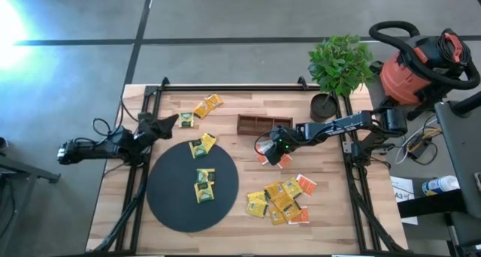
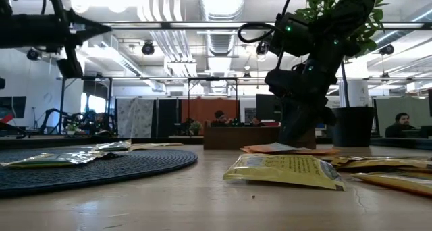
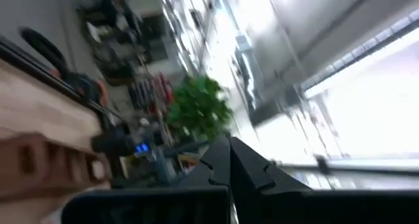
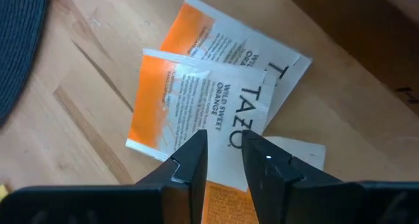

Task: Pick & Place Tea
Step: Put the white tea bag into the right section of the wooden organizer

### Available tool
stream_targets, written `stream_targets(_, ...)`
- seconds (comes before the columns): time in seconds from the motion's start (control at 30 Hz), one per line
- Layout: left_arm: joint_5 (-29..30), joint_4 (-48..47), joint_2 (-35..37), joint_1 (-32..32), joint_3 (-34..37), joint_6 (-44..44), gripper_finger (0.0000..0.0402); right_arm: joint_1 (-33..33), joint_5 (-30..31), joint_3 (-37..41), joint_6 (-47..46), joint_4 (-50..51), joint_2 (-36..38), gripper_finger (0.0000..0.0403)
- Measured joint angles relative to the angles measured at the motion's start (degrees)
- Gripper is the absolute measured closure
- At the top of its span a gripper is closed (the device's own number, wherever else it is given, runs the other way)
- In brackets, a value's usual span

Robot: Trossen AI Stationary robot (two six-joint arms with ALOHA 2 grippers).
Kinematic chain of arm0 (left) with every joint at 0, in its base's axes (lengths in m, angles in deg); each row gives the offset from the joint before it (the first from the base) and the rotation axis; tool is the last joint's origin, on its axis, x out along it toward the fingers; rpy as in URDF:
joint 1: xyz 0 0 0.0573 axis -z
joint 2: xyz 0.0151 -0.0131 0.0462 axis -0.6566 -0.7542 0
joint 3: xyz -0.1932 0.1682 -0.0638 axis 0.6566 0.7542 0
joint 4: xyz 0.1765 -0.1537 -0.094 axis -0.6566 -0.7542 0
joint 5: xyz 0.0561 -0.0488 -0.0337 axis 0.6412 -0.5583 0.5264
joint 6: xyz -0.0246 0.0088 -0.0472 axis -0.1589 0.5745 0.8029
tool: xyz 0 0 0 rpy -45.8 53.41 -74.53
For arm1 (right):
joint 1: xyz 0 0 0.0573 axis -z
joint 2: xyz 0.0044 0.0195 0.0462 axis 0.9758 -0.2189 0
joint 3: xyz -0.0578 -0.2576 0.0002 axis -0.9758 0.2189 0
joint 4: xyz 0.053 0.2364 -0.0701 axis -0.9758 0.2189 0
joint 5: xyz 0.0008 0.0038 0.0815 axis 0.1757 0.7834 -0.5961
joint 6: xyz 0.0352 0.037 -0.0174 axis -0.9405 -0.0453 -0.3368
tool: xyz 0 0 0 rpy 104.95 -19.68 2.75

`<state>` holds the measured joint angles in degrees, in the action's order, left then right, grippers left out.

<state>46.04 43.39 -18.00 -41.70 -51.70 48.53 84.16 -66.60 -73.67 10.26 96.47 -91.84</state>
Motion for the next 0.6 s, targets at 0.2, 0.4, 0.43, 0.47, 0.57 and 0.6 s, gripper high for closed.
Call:
stream_targets(0.2, -5.4, -0.2, -12.2, 0.0, -7.6, -3.4, 0.0386, 0.0, -1.2, 0.0, 0.0, 0.0, 0.0, 0.0312)
stream_targets(0.4, -5.9, -1.3, -31.7, 0.0, -15.9, -11.0, 0.0301, 0.0, -1.9, 0.0, -0.1, 0.0, 0.0, 0.032)
stream_targets(0.43, -6.0, -1.8, -34.7, 0.0, -17.0, -12.3, 0.0292, 0.0, -2.1, 0.0, -0.5, 0.0, 0.0, 0.0321)
stream_targets(0.47, -6.0, -2.5, -37.5, 0.0, -17.9, -13.5, 0.0286, 0.0, -2.5, 0.0, -1.0, 0.1, 0.1, 0.0321)
stream_targets(0.57, -9.3, -3.0, -46.3, -0.1, -19.8, -18.2, 0.0284, 0.0, -3.5, 0.0, -1.4, 0.0, 0.6, 0.032)
stream_targets(0.6, -11.2, -3.7, -49.3, -0.1, -20.2, -19.0, 0.0288, -0.1, -3.6, 0.0, -1.5, 0.1, 0.8, 0.0319)
